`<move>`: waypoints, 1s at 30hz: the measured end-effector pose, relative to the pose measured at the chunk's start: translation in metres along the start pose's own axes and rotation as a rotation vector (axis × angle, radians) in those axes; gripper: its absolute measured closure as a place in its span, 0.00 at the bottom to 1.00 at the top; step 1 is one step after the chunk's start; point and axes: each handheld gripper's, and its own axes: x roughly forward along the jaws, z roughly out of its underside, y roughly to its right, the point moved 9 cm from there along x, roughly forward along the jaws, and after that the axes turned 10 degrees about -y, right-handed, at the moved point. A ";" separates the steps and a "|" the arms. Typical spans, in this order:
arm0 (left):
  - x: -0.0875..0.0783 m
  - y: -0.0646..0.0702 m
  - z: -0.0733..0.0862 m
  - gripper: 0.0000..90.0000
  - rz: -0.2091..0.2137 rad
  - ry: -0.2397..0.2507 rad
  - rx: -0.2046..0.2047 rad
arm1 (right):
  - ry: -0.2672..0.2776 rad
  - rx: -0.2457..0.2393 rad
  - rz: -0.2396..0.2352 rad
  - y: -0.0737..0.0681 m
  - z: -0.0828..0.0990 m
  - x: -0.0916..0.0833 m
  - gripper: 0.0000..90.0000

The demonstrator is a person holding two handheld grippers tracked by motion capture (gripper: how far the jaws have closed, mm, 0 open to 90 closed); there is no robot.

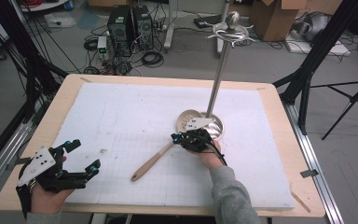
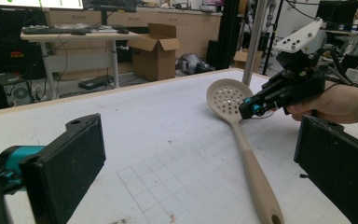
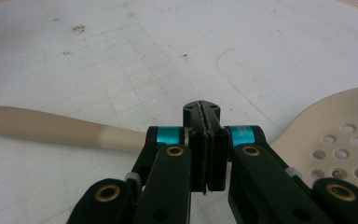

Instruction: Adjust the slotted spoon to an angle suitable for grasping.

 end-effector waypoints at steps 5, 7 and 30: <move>-0.002 0.000 -0.001 0.03 -0.011 0.001 0.007 | -0.031 0.012 0.000 0.002 0.004 0.007 1.00; -0.003 -0.001 -0.001 0.03 -0.014 0.003 0.002 | -0.050 0.005 0.012 0.003 0.006 0.010 1.00; -0.004 -0.003 0.000 0.03 -0.014 0.006 -0.012 | -0.069 0.030 0.027 0.009 -0.001 0.028 1.00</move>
